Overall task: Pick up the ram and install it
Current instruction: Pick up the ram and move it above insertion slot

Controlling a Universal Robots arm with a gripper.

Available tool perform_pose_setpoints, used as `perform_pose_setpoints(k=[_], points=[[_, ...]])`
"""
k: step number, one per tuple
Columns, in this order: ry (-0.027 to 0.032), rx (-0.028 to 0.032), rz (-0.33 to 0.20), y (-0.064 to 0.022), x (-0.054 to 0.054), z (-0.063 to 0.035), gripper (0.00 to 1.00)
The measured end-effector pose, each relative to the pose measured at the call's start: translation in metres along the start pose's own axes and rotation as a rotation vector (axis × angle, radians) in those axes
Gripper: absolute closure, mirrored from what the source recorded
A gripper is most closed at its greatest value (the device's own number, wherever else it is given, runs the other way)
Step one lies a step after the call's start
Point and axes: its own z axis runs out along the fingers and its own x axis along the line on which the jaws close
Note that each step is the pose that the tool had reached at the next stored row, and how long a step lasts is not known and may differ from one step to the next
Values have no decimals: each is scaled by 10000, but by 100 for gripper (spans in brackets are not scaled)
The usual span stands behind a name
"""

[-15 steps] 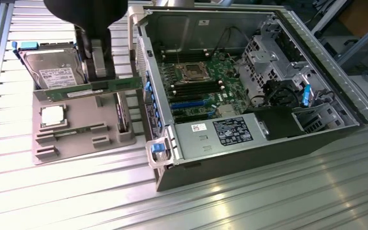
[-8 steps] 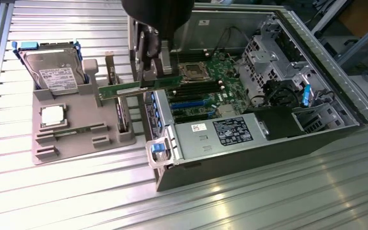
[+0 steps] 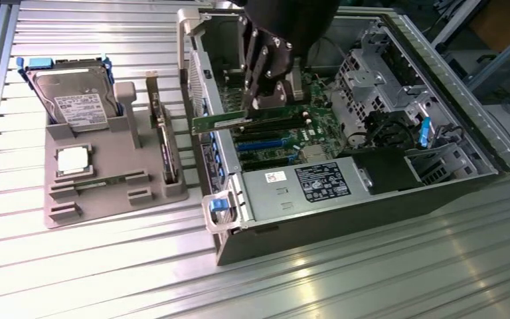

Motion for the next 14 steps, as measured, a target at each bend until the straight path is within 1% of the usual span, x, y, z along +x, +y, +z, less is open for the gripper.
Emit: perform_pose_setpoints(k=[1, 2, 3, 4, 5, 7, 8, 9, 10, 11, 12, 14], points=[[2, -1, -1, -45, 4, 0, 88], [4, -3, 1, -118, 10, -1, 88], [6, -5, 0, -242, 22, -3, 88], [6, -8, 1, -337, 30, -5, 88], [6, -10, 2, -461, 40, -8, 88], [8, -12, 2, -670, 37, -16, 88], [14, -15, 0, -759, 20, -21, 88], [20, -16, 2, -876, -9, -26, 88], [28, -17, 1, -971, -39, -30, 88], [37, -20, 4, -1033, -69, -34, 88], [47, -20, 3, -1132, -114, -37, 88], [60, -23, 4, -1239, -157, -42, 88]])
